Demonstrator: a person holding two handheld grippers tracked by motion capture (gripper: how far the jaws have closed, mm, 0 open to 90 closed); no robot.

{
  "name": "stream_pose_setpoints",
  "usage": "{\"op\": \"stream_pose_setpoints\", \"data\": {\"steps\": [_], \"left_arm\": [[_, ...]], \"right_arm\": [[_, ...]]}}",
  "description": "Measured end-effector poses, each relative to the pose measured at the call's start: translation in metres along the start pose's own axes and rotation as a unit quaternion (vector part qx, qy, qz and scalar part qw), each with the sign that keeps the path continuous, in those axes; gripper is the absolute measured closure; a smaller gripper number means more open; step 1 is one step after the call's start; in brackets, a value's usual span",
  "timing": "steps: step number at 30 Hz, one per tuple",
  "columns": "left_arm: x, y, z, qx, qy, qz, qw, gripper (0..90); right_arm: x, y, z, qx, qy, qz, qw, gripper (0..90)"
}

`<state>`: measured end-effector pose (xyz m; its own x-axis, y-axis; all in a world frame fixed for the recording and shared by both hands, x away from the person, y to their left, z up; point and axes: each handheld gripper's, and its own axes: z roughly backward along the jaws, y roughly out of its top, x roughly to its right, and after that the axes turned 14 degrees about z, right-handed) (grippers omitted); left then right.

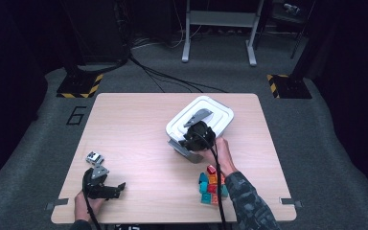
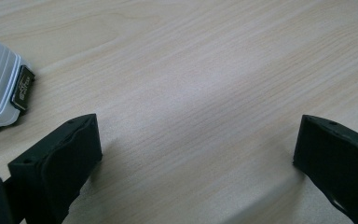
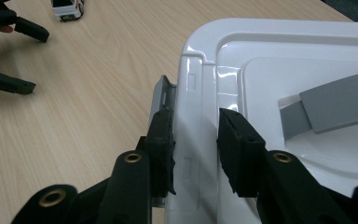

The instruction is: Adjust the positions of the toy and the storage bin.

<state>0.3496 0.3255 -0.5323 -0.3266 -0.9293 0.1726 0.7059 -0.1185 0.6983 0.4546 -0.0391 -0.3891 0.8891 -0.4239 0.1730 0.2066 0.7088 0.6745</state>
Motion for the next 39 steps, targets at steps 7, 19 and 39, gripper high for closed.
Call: {"op": "stream_pose_setpoints", "data": {"steps": [7,19,39], "left_arm": [[0.0,0.0,0.0,0.0,0.0,0.0,1.0,0.7],[0.0,0.0,0.0,0.0,0.0,0.0,1.0,0.7],[-0.001,0.0,0.0,0.0,0.005,0.007,1.0,0.9]], "right_arm": [[0.007,-0.006,0.01,0.013,-0.016,-0.031,0.9993,59.4],[0.033,-0.012,0.011,0.007,-0.064,-0.076,0.995,55.9],[0.043,-0.014,-0.001,0.034,-0.027,-0.095,0.9945,60.5]]}}
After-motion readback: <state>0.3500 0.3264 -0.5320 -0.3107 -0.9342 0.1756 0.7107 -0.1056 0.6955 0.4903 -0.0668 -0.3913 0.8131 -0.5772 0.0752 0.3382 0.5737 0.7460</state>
